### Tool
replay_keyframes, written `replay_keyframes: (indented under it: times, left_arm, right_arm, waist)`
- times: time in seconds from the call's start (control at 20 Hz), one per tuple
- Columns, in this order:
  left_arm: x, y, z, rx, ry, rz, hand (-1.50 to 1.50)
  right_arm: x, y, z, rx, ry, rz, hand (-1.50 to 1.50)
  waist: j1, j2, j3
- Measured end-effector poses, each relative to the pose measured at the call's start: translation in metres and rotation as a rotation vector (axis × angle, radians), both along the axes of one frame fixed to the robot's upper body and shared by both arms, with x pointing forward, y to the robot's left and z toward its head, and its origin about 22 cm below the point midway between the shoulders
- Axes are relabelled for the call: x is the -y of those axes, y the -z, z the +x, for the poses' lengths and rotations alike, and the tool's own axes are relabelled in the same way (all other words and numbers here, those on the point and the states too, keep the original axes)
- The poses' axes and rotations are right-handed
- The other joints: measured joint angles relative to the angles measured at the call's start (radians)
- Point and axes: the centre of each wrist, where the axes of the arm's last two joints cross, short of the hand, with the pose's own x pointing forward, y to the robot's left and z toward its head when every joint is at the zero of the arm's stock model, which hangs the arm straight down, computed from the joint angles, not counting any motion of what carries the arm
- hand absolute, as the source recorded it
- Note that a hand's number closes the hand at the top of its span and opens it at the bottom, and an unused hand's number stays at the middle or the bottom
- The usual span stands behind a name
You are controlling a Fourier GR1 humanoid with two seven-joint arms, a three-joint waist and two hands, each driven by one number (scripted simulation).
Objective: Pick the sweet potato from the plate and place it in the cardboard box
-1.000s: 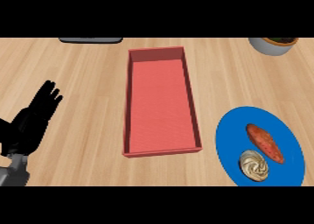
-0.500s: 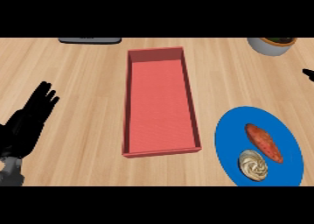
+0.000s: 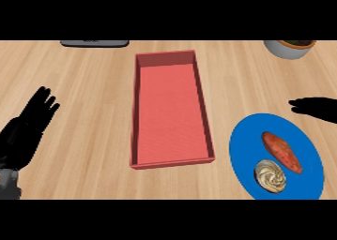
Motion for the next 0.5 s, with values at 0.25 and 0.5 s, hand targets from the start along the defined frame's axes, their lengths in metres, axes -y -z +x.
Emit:
replay_keyframes:
  times: [0.25,0.5]
  left_arm:
    - [0.001,-0.002,-0.003,0.000,-0.003,0.002,0.00]
    - [0.002,-0.005,-0.005,0.000,-0.002,-0.006,0.00]
  right_arm:
    - [-0.004,0.009,0.008,-0.047,0.013,-0.082,-1.50]
    - [-0.002,0.020,0.008,-0.070,0.016,-0.142,-1.50]
  waist:
    - [-0.004,-0.001,0.000]
    - [-0.008,-0.002,0.000]
